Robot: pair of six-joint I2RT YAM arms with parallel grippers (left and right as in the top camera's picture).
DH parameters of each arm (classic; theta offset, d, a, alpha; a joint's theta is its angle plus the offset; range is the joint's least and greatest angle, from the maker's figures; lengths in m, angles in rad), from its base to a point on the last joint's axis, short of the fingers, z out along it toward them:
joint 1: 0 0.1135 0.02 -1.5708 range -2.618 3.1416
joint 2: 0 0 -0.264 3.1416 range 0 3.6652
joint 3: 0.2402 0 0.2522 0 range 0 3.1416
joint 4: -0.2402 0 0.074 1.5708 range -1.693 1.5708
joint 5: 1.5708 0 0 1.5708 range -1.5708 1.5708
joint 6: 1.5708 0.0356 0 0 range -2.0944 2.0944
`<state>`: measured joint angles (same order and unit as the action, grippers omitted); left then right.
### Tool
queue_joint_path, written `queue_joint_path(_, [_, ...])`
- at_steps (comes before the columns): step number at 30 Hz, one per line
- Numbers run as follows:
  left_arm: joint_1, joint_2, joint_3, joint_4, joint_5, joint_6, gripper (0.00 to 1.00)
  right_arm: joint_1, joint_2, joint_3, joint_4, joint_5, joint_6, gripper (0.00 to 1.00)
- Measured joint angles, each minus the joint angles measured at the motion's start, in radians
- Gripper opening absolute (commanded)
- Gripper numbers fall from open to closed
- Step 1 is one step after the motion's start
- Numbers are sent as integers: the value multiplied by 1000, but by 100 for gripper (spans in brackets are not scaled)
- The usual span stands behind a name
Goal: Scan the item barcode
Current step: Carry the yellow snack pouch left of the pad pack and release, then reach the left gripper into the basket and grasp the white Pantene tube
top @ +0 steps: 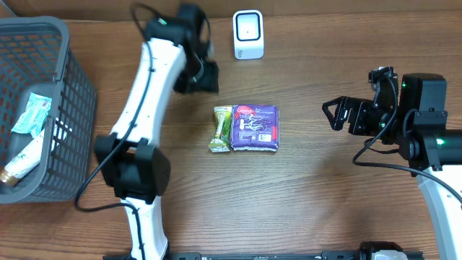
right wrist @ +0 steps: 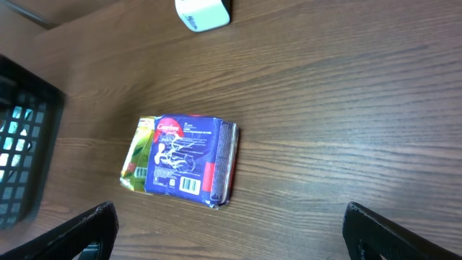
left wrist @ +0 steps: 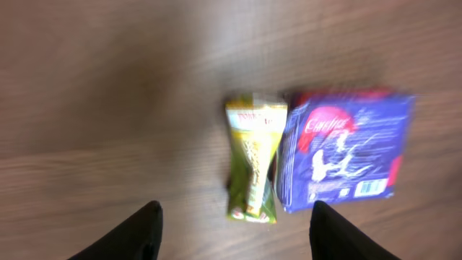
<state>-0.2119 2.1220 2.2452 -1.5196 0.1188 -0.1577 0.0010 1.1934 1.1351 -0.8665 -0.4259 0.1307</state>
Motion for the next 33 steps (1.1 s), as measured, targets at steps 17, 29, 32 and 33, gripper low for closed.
queue_joint_path(17, [798,-338,344,-165,-60,-51,70,0,1,0,-7,0,0,100])
queue_joint_path(29, [1161,-356,-223,126,-35,-205,85,0,1,0,-5,0,0,100])
queue_joint_path(32, [1161,-353,-399,279,-31,-242,86,0,1,0,-6,0,-1,100])
queue_joint_path(33, [1161,-352,-471,356,-29,-256,89,0,1,0,-8,0,-1,100])
